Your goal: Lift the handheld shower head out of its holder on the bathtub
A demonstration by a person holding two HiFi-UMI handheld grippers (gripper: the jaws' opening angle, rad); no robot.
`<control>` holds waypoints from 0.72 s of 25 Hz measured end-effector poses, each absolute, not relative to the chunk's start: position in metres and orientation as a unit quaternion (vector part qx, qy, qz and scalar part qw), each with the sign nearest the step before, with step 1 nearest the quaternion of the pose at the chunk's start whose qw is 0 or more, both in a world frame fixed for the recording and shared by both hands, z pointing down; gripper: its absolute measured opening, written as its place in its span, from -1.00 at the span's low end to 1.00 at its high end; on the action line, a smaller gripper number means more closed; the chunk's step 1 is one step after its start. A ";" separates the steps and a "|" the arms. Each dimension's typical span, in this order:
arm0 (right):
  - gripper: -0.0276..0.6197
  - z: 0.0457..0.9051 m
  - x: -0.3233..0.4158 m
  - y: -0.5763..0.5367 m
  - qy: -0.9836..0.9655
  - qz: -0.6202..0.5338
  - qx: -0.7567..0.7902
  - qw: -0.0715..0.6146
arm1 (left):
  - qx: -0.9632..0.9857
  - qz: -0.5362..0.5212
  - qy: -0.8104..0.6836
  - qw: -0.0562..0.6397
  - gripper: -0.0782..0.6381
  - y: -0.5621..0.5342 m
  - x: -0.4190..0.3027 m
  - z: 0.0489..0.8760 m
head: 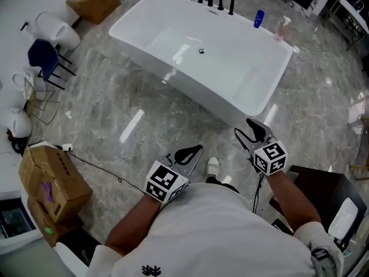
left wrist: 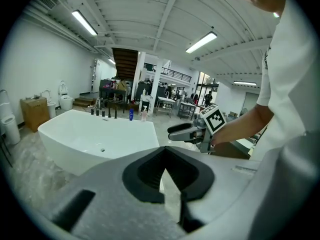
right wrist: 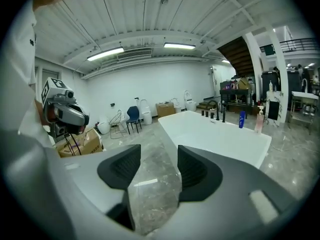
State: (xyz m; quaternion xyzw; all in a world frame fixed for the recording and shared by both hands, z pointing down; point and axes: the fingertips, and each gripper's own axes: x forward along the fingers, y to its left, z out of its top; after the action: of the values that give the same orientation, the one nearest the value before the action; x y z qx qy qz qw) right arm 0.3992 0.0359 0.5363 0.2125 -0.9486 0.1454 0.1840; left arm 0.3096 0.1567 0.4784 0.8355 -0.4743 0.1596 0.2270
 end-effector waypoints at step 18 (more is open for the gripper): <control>-0.21 0.534 0.213 -0.098 -0.934 0.130 0.269 0.198 | 0.863 0.146 -0.444 0.191 -0.76 0.027 0.104 0.460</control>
State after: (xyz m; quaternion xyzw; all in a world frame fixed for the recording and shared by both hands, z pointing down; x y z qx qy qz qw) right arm 0.2125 -0.0977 0.5340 0.2688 -0.9337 0.1304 0.1976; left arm 0.1036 0.0275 0.4599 0.8630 -0.4445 0.1463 0.1906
